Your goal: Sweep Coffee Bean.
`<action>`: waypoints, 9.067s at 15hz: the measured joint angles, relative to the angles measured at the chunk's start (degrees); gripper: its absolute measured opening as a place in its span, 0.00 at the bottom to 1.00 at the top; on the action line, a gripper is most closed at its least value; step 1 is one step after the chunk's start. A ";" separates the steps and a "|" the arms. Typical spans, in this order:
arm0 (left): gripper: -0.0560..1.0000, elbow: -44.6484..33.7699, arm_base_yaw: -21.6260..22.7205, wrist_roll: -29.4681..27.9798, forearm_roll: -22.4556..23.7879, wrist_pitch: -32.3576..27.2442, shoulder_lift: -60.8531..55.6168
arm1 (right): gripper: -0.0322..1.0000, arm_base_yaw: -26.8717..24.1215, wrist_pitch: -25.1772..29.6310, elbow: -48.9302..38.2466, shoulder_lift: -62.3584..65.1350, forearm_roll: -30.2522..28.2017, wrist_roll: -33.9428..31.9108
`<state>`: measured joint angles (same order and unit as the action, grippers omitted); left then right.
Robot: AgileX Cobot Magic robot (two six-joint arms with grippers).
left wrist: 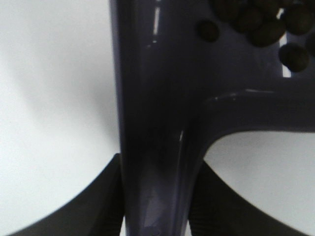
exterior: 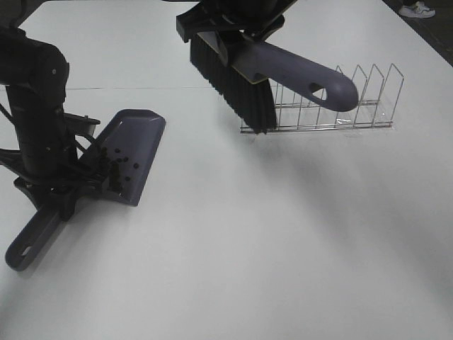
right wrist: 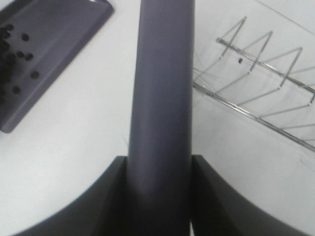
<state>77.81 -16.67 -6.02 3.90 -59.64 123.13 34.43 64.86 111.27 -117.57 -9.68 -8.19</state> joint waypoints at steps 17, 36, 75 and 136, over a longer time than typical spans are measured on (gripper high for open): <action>0.36 -5.33 8.71 7.91 -12.38 2.81 -7.22 | 0.33 -24.35 -18.56 -41.88 17.53 0.52 -6.47; 0.36 -5.33 8.71 7.91 -12.38 3.15 -7.22 | 0.33 -24.98 -20.40 -24.58 -1.09 -7.10 -11.97; 0.36 -0.17 2.58 4.53 -21.66 9.57 0.97 | 0.76 -26.41 -23.89 -57.41 47.10 -1.03 -5.67; 0.70 -47.96 27.90 10.26 -11.46 -2.41 -108.69 | 0.76 -26.41 -1.32 -84.91 102.10 9.68 8.71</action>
<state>29.85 11.23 4.24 -7.56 -62.05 14.44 8.02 63.54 26.36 -15.47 0.00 0.52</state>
